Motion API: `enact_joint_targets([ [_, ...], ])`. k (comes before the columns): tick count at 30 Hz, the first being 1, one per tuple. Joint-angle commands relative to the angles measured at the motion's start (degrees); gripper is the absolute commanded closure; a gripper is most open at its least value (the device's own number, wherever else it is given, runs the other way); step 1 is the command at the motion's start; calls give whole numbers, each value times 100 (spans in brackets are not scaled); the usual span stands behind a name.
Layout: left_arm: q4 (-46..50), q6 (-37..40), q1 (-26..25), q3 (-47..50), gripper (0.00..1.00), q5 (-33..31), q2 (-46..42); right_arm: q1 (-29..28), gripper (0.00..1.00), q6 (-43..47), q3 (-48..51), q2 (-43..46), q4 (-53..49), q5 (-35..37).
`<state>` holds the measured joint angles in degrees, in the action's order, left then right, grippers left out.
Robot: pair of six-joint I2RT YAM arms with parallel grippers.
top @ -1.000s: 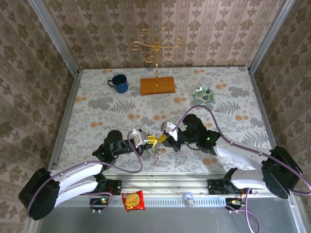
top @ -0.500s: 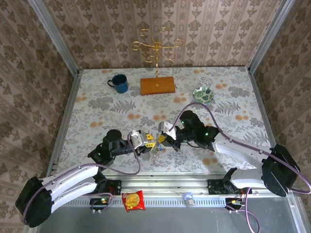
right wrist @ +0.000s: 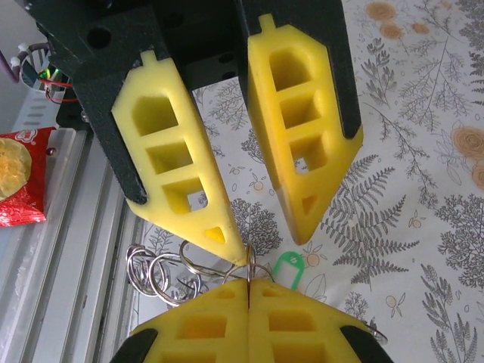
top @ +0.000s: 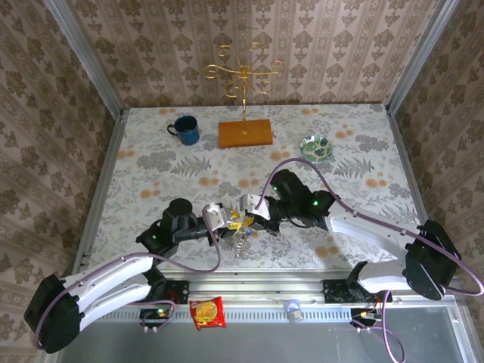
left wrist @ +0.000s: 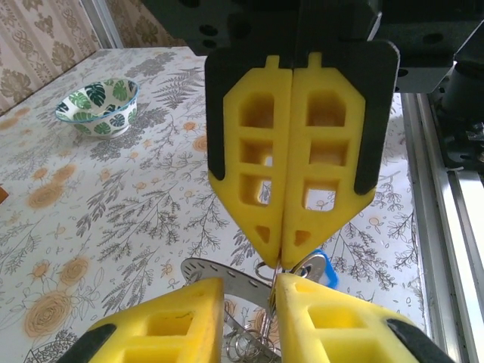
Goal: Put the keys on the keyring
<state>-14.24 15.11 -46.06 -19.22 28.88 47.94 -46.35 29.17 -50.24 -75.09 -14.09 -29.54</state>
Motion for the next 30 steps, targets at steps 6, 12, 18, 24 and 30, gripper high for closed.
enact_joint_targets([
  [6,339,279,-25,-325,82,295,217,-197,100,344,-388,-128,-279,7],
  [12,416,368,-15,-389,94,430,314,-217,100,361,-412,-165,-268,9],
  [18,412,396,-16,-381,100,440,305,-201,91,150,-246,-24,-133,320],
  [24,221,250,-17,-297,100,375,254,-111,63,-426,438,587,356,659],
  [30,-29,94,-25,-209,100,327,229,-151,60,-1141,879,696,852,695],
])
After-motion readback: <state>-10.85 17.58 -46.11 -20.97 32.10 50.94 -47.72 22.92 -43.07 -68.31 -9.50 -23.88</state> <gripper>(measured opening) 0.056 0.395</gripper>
